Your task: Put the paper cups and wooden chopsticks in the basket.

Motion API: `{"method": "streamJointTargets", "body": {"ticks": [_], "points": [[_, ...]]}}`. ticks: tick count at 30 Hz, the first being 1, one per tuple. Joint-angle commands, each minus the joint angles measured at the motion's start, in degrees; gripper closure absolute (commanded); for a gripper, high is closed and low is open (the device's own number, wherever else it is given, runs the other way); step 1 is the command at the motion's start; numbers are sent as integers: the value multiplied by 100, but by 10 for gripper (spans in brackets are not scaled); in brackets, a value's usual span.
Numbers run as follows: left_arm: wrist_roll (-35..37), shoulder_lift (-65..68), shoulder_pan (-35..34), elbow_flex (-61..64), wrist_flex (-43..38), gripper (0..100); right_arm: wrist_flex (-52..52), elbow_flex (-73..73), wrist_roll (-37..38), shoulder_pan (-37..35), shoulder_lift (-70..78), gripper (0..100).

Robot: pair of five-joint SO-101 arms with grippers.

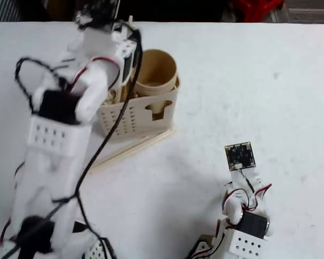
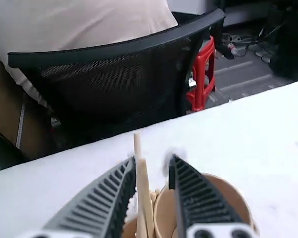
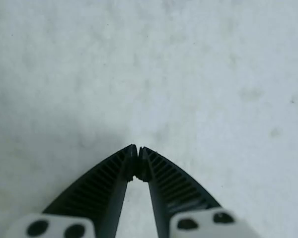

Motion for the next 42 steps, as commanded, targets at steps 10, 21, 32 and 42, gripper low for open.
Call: {"method": "streamJointTargets", "body": {"ticks": [10, 21, 32, 42], "points": [[-9, 1191, -57, -844, 149, 876, -75, 35, -35, -22, -40, 981], [-18, 1200, -673, -615, 176, 893, -75, 35, -35, -22, -40, 981], [-26, 1270, -734, -571, 185, 912, -75, 35, -35, -22, -40, 981], [-62, 963, -875, -369, 932, 914, -75, 35, -35, -22, -40, 981]]}}
